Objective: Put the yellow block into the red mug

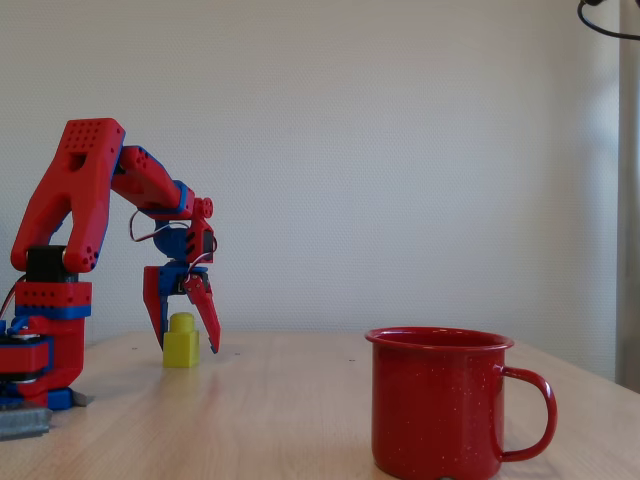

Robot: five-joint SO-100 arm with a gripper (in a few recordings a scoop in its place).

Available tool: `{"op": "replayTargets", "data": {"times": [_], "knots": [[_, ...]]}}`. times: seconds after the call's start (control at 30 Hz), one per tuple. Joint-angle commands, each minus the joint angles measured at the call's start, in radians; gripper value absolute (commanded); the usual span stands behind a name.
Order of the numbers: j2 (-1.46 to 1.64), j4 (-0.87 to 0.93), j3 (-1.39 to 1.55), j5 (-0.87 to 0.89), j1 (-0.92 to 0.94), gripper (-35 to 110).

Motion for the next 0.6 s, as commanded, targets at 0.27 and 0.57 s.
{"op": "replayTargets", "data": {"times": [0.27, 0.57], "knots": [[0.081, 0.023, 0.028, 0.032, 0.018, 12], [0.118, 0.006, 0.054, 0.049, 0.034, 0]]}}
